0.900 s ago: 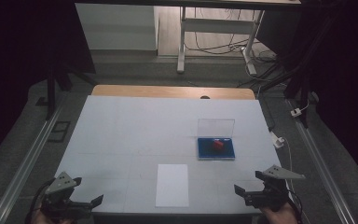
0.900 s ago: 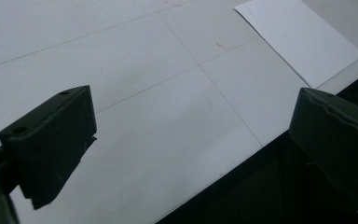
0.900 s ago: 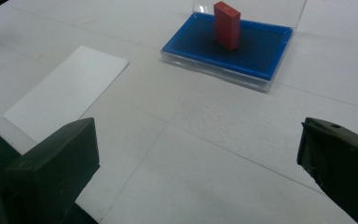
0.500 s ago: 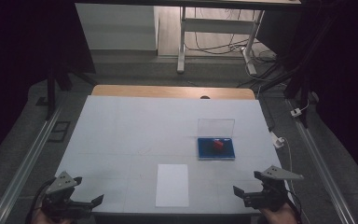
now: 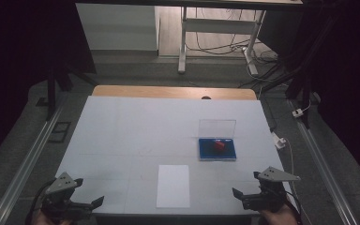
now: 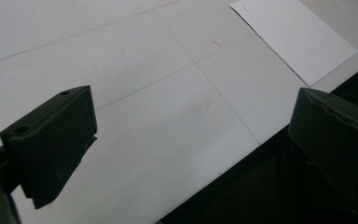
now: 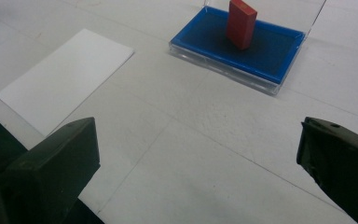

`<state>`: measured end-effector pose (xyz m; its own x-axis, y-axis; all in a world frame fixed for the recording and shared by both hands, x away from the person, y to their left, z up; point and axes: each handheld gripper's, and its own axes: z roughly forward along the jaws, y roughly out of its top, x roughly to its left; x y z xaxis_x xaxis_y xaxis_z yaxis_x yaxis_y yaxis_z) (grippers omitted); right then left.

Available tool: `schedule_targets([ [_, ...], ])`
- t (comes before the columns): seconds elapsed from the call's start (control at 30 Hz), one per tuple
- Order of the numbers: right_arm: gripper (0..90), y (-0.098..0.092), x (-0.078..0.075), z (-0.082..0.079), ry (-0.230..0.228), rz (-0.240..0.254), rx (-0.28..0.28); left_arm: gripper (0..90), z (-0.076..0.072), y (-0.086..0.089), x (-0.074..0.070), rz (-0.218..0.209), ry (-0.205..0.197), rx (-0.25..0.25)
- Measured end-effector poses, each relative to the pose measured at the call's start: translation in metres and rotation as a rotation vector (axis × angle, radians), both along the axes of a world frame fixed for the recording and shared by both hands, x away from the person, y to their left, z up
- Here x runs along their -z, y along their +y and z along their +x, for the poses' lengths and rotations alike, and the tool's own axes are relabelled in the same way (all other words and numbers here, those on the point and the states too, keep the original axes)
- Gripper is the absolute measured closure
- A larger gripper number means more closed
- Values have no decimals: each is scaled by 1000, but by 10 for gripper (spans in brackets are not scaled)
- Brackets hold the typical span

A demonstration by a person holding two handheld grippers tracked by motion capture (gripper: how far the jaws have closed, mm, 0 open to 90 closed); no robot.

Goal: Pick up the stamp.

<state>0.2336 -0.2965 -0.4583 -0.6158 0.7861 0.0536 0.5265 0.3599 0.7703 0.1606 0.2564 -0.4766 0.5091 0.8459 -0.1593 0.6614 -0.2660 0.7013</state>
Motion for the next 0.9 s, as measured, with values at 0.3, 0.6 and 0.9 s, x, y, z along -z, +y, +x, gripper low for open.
schedule_targets([
  [0.3, 0, 2, -5, 1, 7, 23, 7, 14, 0, -1, 0, 1, 5, 0],
  [0.6, 0, 2, -7, 6, 11, 39, 12, 15, 0, -1, 0, 0, 6, -1],
  [0.9, 0, 8, -9, 9, 16, 28, -9, 16, 0, -2, 0, 10, 8, -2],
])
